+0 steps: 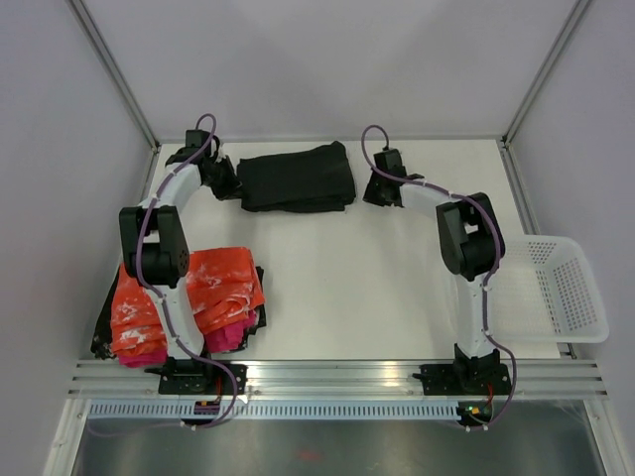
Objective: Fold and stack the trousers
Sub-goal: Fold the trousers
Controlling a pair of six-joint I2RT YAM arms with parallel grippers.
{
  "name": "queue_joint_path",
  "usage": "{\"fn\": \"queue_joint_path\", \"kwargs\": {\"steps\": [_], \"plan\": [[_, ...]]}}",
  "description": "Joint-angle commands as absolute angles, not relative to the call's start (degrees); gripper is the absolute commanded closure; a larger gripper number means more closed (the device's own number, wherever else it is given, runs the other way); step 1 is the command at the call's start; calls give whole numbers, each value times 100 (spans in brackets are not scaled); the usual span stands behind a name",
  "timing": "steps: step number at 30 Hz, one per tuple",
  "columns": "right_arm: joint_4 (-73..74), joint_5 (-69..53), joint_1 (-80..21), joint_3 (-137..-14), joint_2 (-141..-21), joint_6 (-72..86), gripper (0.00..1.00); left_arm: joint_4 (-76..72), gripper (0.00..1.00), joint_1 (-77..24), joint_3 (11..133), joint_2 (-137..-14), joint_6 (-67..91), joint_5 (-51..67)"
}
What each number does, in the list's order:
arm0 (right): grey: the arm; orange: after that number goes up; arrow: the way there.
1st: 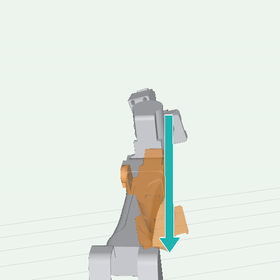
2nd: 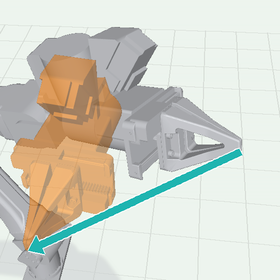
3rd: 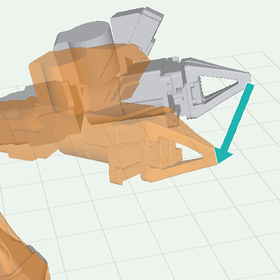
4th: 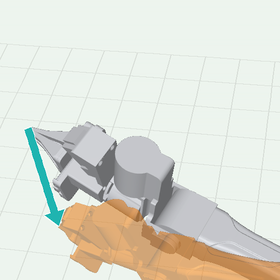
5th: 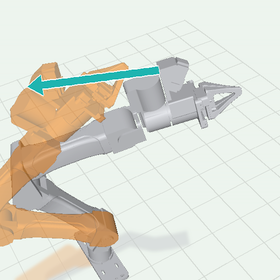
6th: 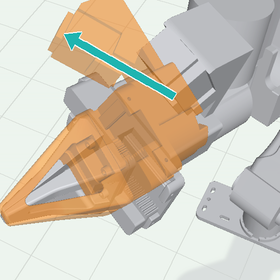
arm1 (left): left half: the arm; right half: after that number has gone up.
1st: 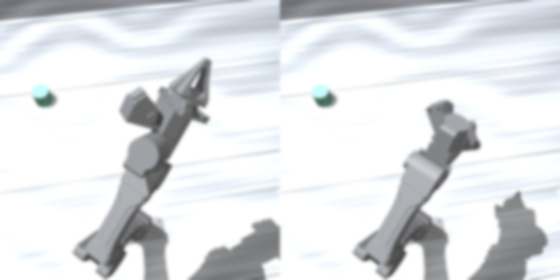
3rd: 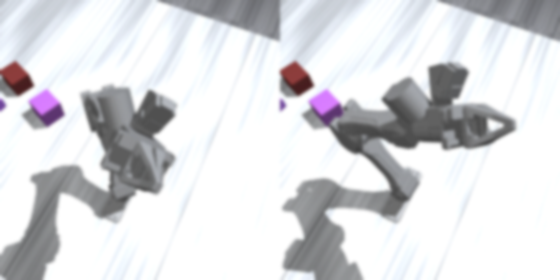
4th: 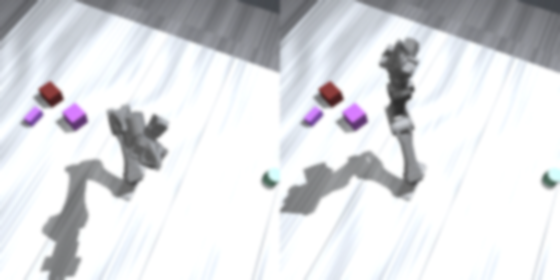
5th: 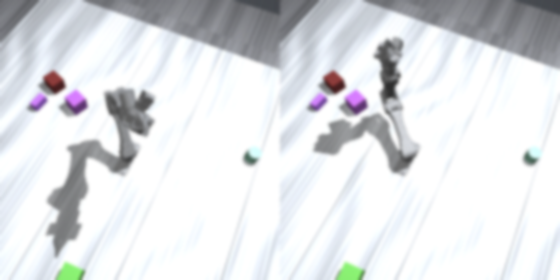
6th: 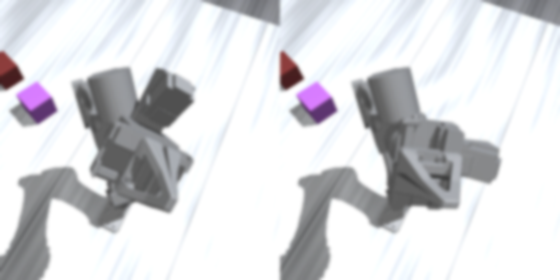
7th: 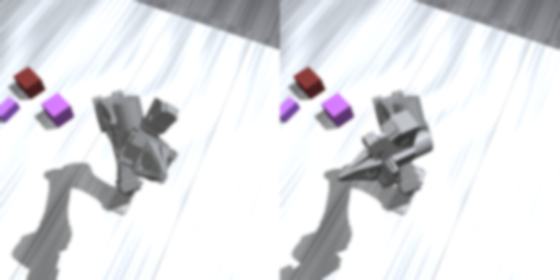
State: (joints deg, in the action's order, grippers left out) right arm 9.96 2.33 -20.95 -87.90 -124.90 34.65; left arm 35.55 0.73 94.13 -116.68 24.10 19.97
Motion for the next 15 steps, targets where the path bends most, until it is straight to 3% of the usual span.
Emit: {"fn": "queue_joint_path", "kwargs": {"steps": [1,4,6,7,8,9,11,12,15], "plan": [[1300,650,-1662,-9061,-12489,2954,100,3533,98,158,9177,-11180,2101,1766],[1309,309,-1565,-9184,-12603,2717,100,3428,94,97,8869,-11039,2057,1933],[1467,-217,-1556,-9403,-12691,2620,100,3410,86,79,8676,-10960,2065,1934],[1581,-350,-1564,-9448,-12735,2541,100,3410,79,70,8640,-10951,2039,1960],[1608,-595,-1556,-9474,-12727,2505,99,3445,55,79,8614,-10934,2013,1951],[1617,-719,-1556,-9509,-12700,2435,96,3480,43,79,8631,-10925,1995,1916],[1644,-1035,-1556,-9527,-12543,2233,85,3673,29,79,8796,-10925,1943,1645],[1644,-1107,-1556,-9562,-12481,2180,69,3752,25,79,8885,-10934,1899,1426],[1591,-1649,-1556,-9807,-12279,2022,41,4016,12,79,9324,-10986,1907,1065]]}}
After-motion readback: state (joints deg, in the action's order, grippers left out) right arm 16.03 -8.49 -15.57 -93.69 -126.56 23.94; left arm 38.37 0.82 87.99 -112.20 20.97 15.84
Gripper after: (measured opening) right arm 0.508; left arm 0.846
